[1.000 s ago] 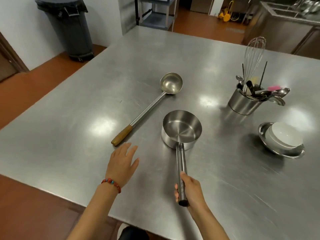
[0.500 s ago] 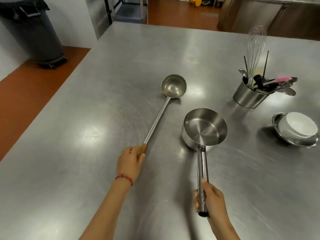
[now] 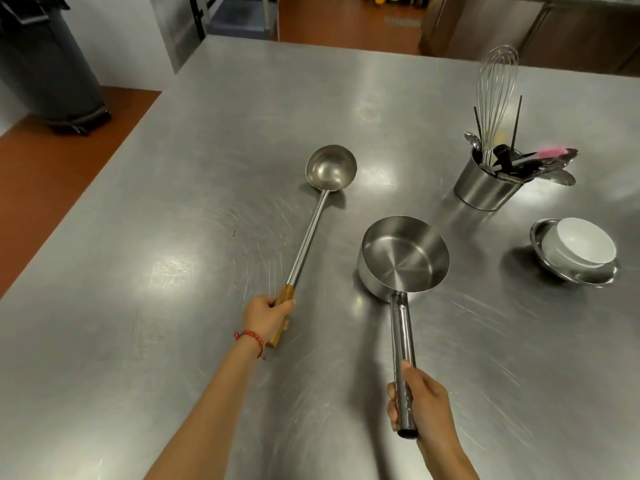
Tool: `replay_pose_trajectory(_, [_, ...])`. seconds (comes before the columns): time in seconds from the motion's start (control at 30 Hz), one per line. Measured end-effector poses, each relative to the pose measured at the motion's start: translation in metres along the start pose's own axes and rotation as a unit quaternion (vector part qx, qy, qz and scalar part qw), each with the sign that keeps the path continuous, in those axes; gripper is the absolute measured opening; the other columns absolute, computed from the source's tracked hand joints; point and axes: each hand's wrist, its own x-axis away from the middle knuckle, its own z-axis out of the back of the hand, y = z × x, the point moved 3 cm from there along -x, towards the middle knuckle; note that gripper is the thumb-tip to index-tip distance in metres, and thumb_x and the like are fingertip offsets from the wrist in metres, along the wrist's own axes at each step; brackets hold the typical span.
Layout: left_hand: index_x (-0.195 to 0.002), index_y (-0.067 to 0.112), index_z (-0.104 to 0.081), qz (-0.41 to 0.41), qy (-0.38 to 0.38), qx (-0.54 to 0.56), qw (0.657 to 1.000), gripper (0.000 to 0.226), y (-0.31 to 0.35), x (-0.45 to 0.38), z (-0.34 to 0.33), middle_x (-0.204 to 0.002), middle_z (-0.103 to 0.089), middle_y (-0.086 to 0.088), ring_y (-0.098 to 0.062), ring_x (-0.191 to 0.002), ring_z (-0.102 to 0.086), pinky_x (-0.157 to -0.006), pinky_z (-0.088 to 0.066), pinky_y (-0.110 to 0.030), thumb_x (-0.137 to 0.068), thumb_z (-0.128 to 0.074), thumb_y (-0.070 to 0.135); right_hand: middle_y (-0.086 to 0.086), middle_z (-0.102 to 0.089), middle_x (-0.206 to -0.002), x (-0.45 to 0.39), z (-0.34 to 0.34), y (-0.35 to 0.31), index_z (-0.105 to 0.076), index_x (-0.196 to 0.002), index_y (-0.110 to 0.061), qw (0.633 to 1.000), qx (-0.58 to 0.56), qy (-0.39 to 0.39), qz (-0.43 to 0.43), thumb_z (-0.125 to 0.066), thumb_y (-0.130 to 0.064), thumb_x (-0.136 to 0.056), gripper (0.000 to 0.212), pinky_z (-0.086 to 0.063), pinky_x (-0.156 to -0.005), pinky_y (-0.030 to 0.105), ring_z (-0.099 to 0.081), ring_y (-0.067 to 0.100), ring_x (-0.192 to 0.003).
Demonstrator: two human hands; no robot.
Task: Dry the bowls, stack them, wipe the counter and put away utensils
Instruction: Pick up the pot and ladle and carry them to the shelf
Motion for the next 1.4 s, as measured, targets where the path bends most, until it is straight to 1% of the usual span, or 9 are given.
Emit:
replay_pose_trajectory(0.07, [-0.075,0.005,-0.055,0.063,-0.08,0.146,0.984,0.013,0.004,0.009,-0.008,-0.066,-0.056,-0.012,-0.015,-0.04,-0.06,-0.042,-0.055,-0.027,-0.084,-0.063,0.009,0.009,-0.057,-0.05,0.003,0.001,0.001,-0.052,-0.074,-0.006,1.0,0.008,0.001,0.003,-0.048,-0.024,-0.093,0.027,-0.04,-0.033,0.023,-0.048,0.022,-0.033])
replay_pose_trajectory(0.17, [-0.084,0.004,-0.055,0.092,-0.158,0.196,0.963,0.014,0.006,0.021,-0.015,-0.063,-0.058,-0.01,-0.012,-0.036,-0.054,-0.035,-0.046,-0.019,-0.089,-0.057,0.017,0.009,-0.057,-0.05,0.009,-0.001,0.003,-0.053,-0.075,-0.005,1.0,0.008,-0.003,0.002,-0.048,-0.023,-0.093,0.027,-0.04,-0.032,0.024,-0.048,0.022,-0.033])
replay_pose_trajectory(0.27, [-0.083,0.006,-0.058,0.069,-0.146,0.19,0.968,0.029,0.002,0.028,-0.018,-0.057,-0.055,-0.005,-0.009,-0.035,-0.049,-0.034,-0.042,-0.017,-0.091,-0.051,0.033,0.009,-0.056,-0.05,0.015,-0.002,0.006,-0.054,-0.075,-0.005,1.0,0.003,-0.002,0.002,-0.049,-0.023,-0.093,0.026,-0.04,-0.032,0.023,-0.048,0.022,-0.033])
replay_pose_trajectory(0.33, [-0.082,0.005,-0.057,0.049,-0.129,0.184,0.973,0.034,0.0,0.034,-0.018,-0.053,-0.054,-0.004,-0.009,-0.034,-0.048,-0.034,-0.041,-0.018,-0.092,-0.048,0.036,0.009,-0.056,-0.05,0.019,-0.002,0.007,-0.053,-0.073,-0.006,1.0,0.001,-0.002,0.004,-0.049,-0.024,-0.093,0.027,-0.039,-0.033,0.022,-0.047,0.022,-0.033])
replay_pose_trajectory(0.47, [-0.077,0.004,-0.054,0.023,-0.101,0.173,0.979,0.032,-0.009,0.054,-0.016,-0.044,-0.054,0.0,-0.012,-0.031,-0.046,-0.032,-0.038,-0.018,-0.093,-0.048,0.031,0.009,-0.056,-0.052,0.027,0.0,0.007,-0.053,-0.074,-0.008,1.0,-0.002,-0.012,0.017,-0.05,-0.025,-0.093,0.025,-0.039,-0.034,0.023,-0.047,0.022,-0.034])
replay_pose_trajectory(0.63, [-0.077,0.003,-0.054,0.029,-0.073,0.188,0.979,0.03,-0.031,0.097,-0.012,-0.046,-0.053,-0.003,-0.012,-0.029,-0.045,-0.031,-0.037,-0.017,-0.093,-0.049,0.027,0.01,-0.056,-0.054,0.036,0.009,0.008,-0.054,-0.074,-0.008,0.999,0.005,-0.038,0.028,-0.05,-0.026,-0.093,0.026,-0.039,-0.034,0.023,-0.047,0.022,-0.034])
replay_pose_trajectory(0.83, [-0.074,0.003,-0.052,0.021,0.004,0.239,0.971,0.028,-0.059,0.16,-0.009,-0.045,-0.051,-0.003,-0.012,-0.028,-0.044,-0.03,-0.036,-0.016,-0.093,-0.047,0.022,0.009,-0.056,-0.053,0.047,0.026,0.006,-0.053,-0.075,-0.007,0.993,0.036,-0.103,0.04,-0.05,-0.026,-0.093,0.026,-0.039,-0.033,0.024,-0.046,0.02,-0.033])
replay_pose_trajectory(1.07, [-0.071,0.006,-0.053,0.02,0.121,0.326,0.937,0.028,-0.085,0.233,0.002,-0.04,-0.051,-0.001,-0.013,-0.027,-0.042,-0.031,-0.034,-0.014,-0.093,-0.049,0.023,0.01,-0.054,-0.052,0.066,0.028,0.007,-0.05,-0.078,-0.006,0.972,0.107,-0.206,0.042,-0.049,-0.025,-0.093,0.024,-0.038,-0.032,0.024,-0.045,0.02,-0.033])
replay_pose_trajectory(1.4, [-0.075,0.002,-0.052,0.032,0.295,0.389,0.872,0.028,-0.148,0.332,0.073,-0.045,-0.049,-0.005,-0.013,-0.027,-0.041,-0.029,-0.033,-0.015,-0.094,-0.047,0.022,0.006,-0.054,-0.051,0.123,-0.063,0.038,-0.049,-0.076,-0.006,0.904,0.188,-0.379,0.053,-0.049,-0.022,-0.093,0.024,-0.039,-0.031,0.022,-0.045,0.018,-0.031])
